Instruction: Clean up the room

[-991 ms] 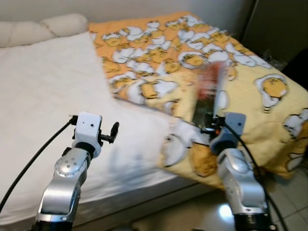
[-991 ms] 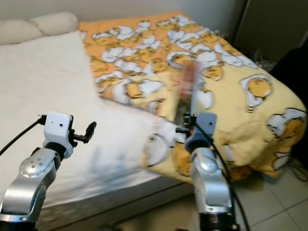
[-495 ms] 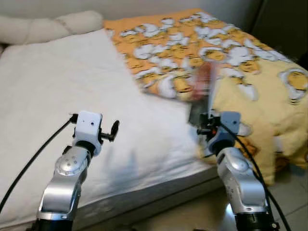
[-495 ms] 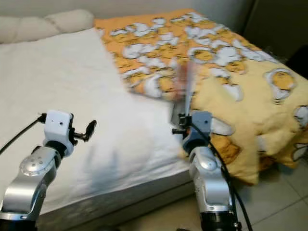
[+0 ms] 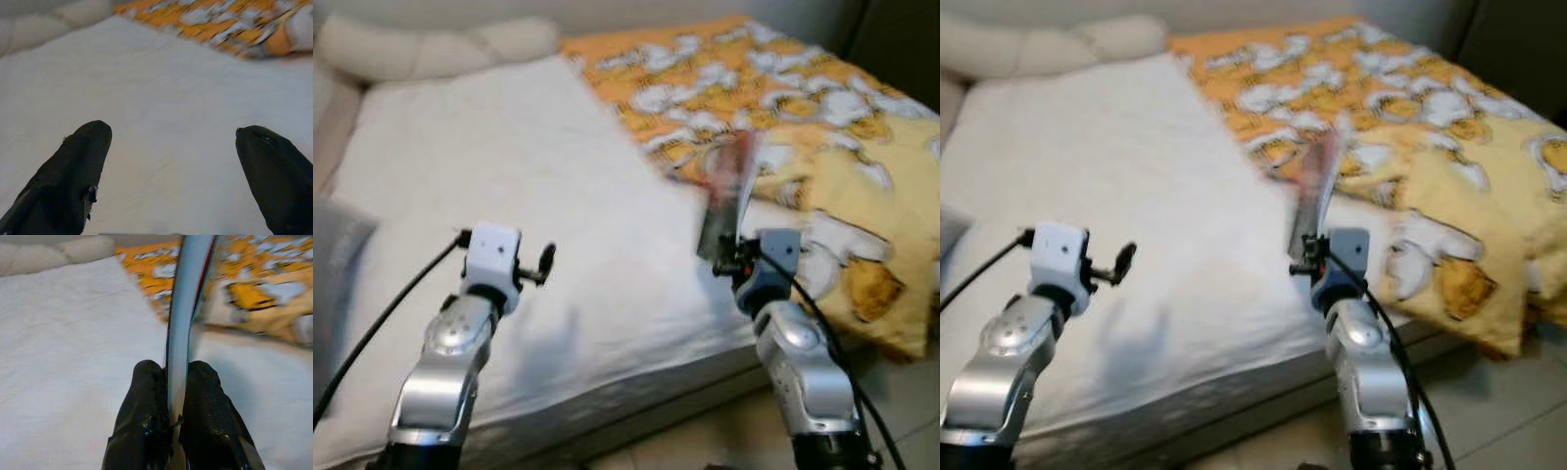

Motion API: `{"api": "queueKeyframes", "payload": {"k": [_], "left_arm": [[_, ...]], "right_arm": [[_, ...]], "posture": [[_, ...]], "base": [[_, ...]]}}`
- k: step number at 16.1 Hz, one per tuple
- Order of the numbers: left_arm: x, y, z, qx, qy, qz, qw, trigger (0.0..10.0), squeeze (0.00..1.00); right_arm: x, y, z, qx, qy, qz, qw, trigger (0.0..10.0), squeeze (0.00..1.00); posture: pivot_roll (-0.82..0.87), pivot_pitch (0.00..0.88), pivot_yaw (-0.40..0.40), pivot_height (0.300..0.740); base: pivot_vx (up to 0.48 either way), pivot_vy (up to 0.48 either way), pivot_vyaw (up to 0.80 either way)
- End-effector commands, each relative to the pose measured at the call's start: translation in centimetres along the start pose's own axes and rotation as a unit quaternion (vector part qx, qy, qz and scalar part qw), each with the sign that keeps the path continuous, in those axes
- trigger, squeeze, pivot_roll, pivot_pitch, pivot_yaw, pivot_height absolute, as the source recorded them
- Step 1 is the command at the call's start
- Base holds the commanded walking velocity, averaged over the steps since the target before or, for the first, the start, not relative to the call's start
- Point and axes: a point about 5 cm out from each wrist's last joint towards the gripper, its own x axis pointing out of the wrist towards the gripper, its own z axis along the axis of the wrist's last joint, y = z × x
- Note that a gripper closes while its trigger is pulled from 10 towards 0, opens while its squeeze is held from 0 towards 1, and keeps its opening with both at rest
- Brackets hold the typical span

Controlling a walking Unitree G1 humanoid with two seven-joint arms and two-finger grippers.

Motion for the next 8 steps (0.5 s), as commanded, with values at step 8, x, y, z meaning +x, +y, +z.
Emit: {"api": "queueKeyframes", "payload": {"k": [8], "left_arm": [[0.17,0.00,0.40,0.005,-0.007,-0.001,1.000,10.0,0.00]], "right_arm": [[0.19,0.82,1.19,-0.010,-0.023,0.019,0.999,10.0,0.00]], "posture": [[-0.02,0.000,0.034,0.740]], "base": [[0.000,0.450,0.00]]}}
